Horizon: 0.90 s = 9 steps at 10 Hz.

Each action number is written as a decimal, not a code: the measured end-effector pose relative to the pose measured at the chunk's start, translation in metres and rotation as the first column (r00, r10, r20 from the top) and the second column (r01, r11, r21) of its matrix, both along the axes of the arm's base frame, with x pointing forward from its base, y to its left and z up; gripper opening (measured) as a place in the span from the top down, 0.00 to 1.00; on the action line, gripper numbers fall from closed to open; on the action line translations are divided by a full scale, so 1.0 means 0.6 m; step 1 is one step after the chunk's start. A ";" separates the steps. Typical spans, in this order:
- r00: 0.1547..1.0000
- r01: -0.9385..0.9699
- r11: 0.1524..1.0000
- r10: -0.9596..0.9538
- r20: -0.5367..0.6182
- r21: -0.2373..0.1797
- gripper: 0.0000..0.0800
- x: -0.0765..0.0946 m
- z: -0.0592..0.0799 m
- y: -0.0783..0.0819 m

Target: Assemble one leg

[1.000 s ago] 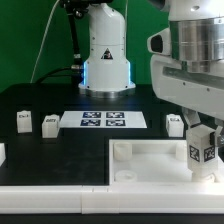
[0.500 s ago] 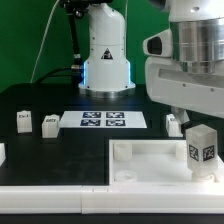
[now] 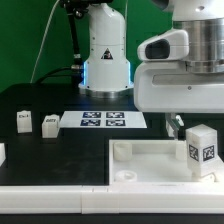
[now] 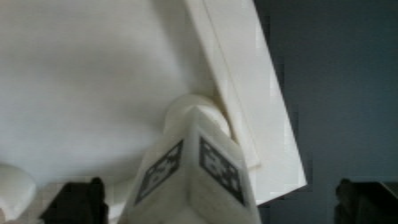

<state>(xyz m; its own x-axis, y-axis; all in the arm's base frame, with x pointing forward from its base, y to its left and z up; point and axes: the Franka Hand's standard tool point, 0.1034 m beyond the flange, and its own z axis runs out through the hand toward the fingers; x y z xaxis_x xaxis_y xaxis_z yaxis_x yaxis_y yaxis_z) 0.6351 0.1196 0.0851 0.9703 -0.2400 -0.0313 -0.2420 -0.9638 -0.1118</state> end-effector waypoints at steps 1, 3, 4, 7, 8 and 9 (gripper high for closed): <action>0.995 -0.095 0.995 0.095 0.011 0.000 0.19 0.000 0.000 -0.002; 0.966 -0.256 0.967 0.256 0.030 -0.004 0.19 -0.001 -0.001 -0.001; 0.943 -0.329 0.944 0.329 0.039 -0.007 0.19 0.000 -0.001 -0.002; 0.931 -0.362 0.932 0.362 0.043 -0.007 0.52 0.000 -0.001 -0.002; 0.938 -0.346 0.938 0.346 0.041 -0.007 0.52 0.000 -0.001 -0.004; 0.945 -0.324 0.946 0.324 0.038 -0.007 0.63 0.000 -0.002 -0.005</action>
Offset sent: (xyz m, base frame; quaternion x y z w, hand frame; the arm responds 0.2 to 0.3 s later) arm -0.0030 0.0017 0.0010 0.0026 0.0072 -0.2262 0.9741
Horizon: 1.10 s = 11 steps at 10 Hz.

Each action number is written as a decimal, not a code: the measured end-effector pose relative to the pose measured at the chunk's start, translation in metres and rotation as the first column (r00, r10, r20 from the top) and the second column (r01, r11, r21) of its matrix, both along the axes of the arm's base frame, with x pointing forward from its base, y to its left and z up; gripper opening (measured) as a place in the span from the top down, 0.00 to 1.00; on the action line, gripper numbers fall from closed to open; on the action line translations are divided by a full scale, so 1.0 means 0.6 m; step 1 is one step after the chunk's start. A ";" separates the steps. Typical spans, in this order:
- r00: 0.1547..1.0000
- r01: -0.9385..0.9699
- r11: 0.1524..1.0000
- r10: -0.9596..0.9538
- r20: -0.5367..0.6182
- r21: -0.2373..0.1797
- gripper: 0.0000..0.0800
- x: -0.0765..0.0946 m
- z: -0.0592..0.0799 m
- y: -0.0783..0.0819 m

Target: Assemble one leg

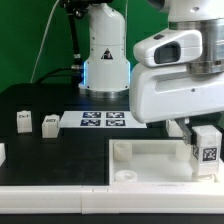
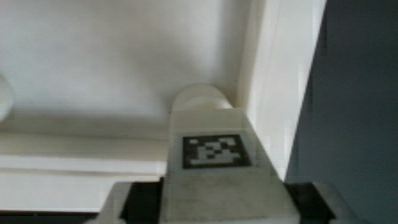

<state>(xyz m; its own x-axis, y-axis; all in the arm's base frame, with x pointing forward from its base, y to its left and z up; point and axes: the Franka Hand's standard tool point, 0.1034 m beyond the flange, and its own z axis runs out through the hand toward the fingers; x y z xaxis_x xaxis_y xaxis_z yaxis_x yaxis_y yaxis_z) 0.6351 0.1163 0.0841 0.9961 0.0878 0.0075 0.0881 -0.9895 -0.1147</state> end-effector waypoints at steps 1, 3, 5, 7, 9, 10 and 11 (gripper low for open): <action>1.000 -0.002 1.000 0.002 0.000 0.000 0.63 0.000 0.000 0.000; 0.985 0.173 0.985 -0.173 -0.018 -0.003 0.63 0.000 -0.001 0.000; 0.918 0.396 0.918 -0.395 -0.037 -0.006 0.63 0.001 -0.002 0.000; 0.763 0.645 0.764 -0.644 -0.055 -0.015 0.63 0.001 -0.003 0.000; 0.577 0.815 0.580 -0.814 -0.066 -0.018 0.63 -0.002 -0.004 0.001; 0.483 0.874 0.486 -0.872 -0.077 -0.027 0.63 -0.002 -0.004 0.001; 0.433 0.899 0.437 -0.897 -0.085 -0.032 0.63 -0.002 -0.004 0.001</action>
Offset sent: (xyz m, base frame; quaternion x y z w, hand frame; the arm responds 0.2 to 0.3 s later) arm -0.0061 0.0015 -0.0068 -0.0074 -0.0015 0.2568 0.9664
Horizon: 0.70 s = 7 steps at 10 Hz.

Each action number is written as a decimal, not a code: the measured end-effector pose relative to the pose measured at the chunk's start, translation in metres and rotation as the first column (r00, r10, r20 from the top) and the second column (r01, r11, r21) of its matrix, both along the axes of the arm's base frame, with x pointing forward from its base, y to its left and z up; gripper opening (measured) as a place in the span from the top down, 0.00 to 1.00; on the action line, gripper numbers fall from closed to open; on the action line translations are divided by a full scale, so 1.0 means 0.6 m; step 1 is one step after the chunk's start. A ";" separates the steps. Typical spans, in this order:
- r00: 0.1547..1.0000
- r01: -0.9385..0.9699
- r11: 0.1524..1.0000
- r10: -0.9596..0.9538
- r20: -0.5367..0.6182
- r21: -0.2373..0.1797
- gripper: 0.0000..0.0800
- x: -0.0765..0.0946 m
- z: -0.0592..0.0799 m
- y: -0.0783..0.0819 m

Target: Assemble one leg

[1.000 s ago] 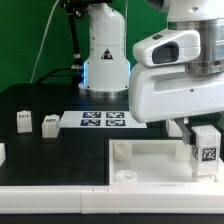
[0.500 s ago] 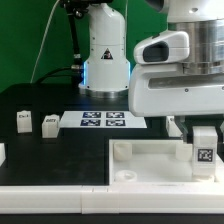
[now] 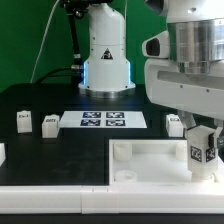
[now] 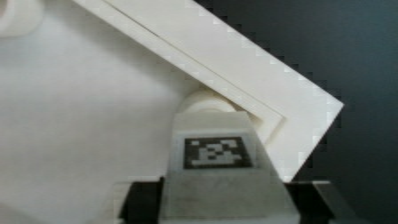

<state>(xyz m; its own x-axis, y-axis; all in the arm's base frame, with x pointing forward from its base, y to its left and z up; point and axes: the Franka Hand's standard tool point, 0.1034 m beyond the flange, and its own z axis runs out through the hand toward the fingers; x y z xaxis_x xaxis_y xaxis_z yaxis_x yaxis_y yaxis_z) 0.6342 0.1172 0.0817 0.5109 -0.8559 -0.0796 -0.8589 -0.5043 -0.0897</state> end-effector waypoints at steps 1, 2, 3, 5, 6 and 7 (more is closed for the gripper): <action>1.000 0.023 1.000 -0.023 -0.005 0.005 0.63 0.000 0.000 0.000; 0.994 0.108 0.994 -0.108 -0.015 0.012 0.63 0.000 0.000 0.000; 0.997 0.071 0.997 -0.071 -0.011 0.011 0.63 0.000 0.000 0.001; 1.000 0.030 1.000 -0.030 -0.006 0.010 0.28 -0.001 0.000 0.004; 1.000 -0.012 1.000 0.012 -0.001 0.007 0.28 -0.001 0.000 0.004; 0.986 -0.164 0.987 0.164 0.017 -0.002 0.21 -0.001 -0.001 0.003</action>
Offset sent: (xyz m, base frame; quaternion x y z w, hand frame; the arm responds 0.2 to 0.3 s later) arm 0.0000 0.0000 0.0000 0.0000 0.0000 -0.0799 0.9968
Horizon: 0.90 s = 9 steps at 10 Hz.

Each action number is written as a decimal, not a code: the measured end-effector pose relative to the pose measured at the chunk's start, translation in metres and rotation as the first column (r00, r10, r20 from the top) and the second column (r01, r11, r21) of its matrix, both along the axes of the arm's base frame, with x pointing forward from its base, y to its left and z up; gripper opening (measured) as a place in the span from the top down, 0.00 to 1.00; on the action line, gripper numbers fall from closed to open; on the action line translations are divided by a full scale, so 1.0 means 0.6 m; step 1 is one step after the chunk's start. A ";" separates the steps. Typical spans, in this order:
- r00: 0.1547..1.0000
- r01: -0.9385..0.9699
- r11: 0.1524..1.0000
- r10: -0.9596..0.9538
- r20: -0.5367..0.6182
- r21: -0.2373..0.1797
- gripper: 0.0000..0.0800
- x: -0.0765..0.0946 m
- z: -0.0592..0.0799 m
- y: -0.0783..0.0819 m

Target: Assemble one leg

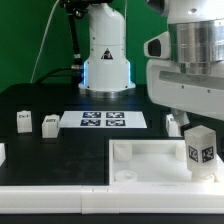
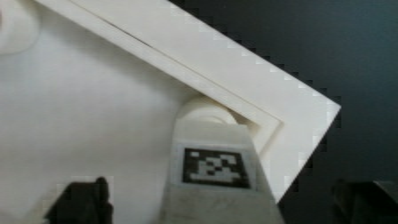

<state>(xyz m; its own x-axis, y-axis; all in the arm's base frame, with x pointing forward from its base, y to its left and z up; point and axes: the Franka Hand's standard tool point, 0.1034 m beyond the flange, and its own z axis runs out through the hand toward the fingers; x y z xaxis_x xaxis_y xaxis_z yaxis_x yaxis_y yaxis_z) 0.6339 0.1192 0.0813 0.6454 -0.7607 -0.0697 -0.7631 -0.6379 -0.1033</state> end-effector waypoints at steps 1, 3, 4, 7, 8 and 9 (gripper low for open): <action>0.996 -0.087 0.996 0.087 0.009 -0.004 0.19 0.000 -0.002 0.000; 0.948 -0.315 0.949 0.315 0.034 -0.018 0.19 0.000 -0.003 -0.002; 0.910 -0.412 0.911 0.413 0.045 -0.026 0.19 0.000 -0.002 -0.002; 0.762 -0.643 0.764 0.645 0.062 -0.048 0.19 -0.001 -0.004 -0.005; 0.728 -0.681 0.731 0.683 0.066 -0.053 0.19 -0.001 -0.004 -0.006; 0.657 -0.747 0.661 0.750 0.071 -0.064 0.19 -0.001 -0.004 -0.006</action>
Offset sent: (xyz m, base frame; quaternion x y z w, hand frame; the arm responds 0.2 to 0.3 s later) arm 0.0029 0.0017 0.0017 0.0057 -0.0035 -0.2602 0.9655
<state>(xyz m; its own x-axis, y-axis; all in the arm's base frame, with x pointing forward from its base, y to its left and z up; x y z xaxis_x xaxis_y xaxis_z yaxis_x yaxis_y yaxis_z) 0.6335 0.1154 0.0791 0.9995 -0.0181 0.0256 -0.0150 -0.9931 -0.1160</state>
